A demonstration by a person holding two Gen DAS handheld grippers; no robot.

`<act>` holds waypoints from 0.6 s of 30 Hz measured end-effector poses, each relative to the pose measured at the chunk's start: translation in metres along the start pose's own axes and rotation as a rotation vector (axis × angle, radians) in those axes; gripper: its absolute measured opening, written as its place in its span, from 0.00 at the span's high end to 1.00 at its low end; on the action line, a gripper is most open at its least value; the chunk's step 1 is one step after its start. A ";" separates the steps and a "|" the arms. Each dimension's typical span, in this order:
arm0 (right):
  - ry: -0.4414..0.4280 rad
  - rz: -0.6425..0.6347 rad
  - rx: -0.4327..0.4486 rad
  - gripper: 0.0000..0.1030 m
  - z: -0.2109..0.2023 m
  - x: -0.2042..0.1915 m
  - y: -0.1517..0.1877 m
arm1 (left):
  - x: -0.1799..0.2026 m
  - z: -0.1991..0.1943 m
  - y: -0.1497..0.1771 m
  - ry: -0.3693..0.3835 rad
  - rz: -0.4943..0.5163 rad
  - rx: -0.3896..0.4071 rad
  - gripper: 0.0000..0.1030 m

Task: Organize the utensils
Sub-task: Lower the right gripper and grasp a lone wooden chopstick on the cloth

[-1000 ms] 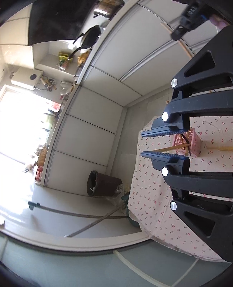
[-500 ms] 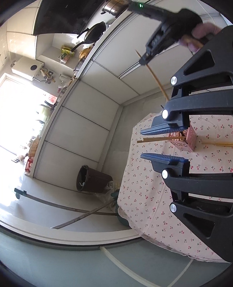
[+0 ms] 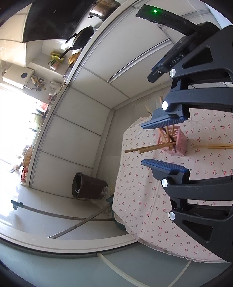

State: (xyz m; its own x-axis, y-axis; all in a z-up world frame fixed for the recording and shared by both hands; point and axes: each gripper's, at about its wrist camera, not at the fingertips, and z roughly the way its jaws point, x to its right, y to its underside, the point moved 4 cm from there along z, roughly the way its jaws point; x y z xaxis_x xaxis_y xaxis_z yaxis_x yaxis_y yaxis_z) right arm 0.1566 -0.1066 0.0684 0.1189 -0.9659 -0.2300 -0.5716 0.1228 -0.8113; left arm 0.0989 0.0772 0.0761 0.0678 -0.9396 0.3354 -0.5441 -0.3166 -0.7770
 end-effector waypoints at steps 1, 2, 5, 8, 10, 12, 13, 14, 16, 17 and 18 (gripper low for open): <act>0.008 -0.004 -0.009 0.57 -0.002 0.002 0.006 | 0.002 0.000 0.005 0.000 0.010 -0.010 0.66; 0.019 -0.006 -0.023 0.54 -0.006 0.007 0.014 | 0.004 0.001 0.009 -0.004 0.019 -0.017 0.65; 0.040 0.034 -0.049 0.44 -0.015 0.028 0.035 | 0.000 0.000 0.017 -0.017 0.022 -0.028 0.62; 0.033 0.216 -0.094 0.19 -0.011 0.069 0.045 | -0.013 -0.004 0.025 -0.020 -0.014 -0.039 0.57; -0.002 0.398 -0.167 0.19 0.007 0.105 0.053 | -0.024 -0.004 0.033 -0.029 -0.048 -0.055 0.52; -0.071 0.612 -0.273 0.19 0.038 0.143 0.067 | -0.034 0.000 0.040 -0.035 -0.074 -0.080 0.48; -0.105 0.692 -0.310 0.19 0.050 0.154 0.074 | -0.039 0.005 0.043 -0.038 -0.085 -0.101 0.48; -0.161 0.805 -0.357 0.19 0.069 0.168 0.084 | -0.043 0.011 0.046 -0.040 -0.097 -0.124 0.48; -0.242 0.942 -0.403 0.19 0.095 0.180 0.098 | -0.050 0.022 0.051 -0.040 -0.122 -0.162 0.48; -0.261 0.981 -0.421 0.19 0.110 0.181 0.101 | -0.052 0.027 0.054 -0.041 -0.131 -0.179 0.48; -0.239 0.989 -0.427 0.19 0.121 0.182 0.099 | -0.054 0.032 0.056 -0.042 -0.137 -0.194 0.48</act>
State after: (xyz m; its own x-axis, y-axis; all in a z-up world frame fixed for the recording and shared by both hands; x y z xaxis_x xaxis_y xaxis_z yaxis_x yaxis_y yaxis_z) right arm 0.2206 -0.2428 -0.1187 -0.4182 -0.4097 -0.8107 -0.7291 0.6837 0.0306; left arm 0.0915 0.1061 -0.0023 0.1851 -0.8953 0.4052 -0.6776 -0.4149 -0.6072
